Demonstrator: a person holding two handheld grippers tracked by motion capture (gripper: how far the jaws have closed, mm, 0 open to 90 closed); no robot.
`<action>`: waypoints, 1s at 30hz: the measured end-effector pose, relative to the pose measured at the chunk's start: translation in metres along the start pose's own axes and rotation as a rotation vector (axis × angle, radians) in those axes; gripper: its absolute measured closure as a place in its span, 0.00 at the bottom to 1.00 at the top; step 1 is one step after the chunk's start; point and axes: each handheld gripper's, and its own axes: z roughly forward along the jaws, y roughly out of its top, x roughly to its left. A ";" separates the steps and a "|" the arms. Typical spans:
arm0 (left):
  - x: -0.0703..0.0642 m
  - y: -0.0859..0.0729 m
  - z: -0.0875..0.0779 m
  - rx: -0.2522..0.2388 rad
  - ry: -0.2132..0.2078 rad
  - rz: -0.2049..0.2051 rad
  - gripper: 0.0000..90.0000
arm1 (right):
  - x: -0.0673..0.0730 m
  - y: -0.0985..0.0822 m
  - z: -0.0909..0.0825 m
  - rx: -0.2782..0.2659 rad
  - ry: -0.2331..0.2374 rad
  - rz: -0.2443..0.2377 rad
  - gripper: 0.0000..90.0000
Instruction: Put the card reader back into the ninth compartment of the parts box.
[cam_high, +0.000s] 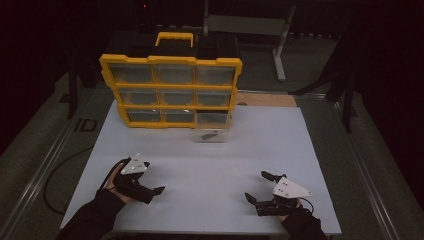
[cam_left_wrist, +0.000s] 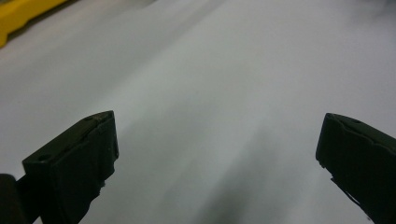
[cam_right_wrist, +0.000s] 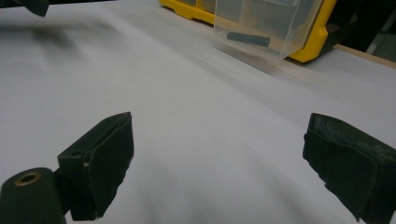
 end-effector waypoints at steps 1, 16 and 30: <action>-0.001 -0.003 0.000 -0.004 0.002 -0.004 0.00 | -0.002 0.000 -0.001 0.007 0.002 -0.017 0.10; -0.007 -0.033 -0.003 -0.044 0.032 -0.028 0.00 | -0.001 0.000 -0.001 0.013 0.005 -0.018 0.10; -0.004 -0.045 -0.006 -0.065 0.090 -0.031 0.00 | -0.001 -0.001 0.000 0.009 0.011 -0.026 0.10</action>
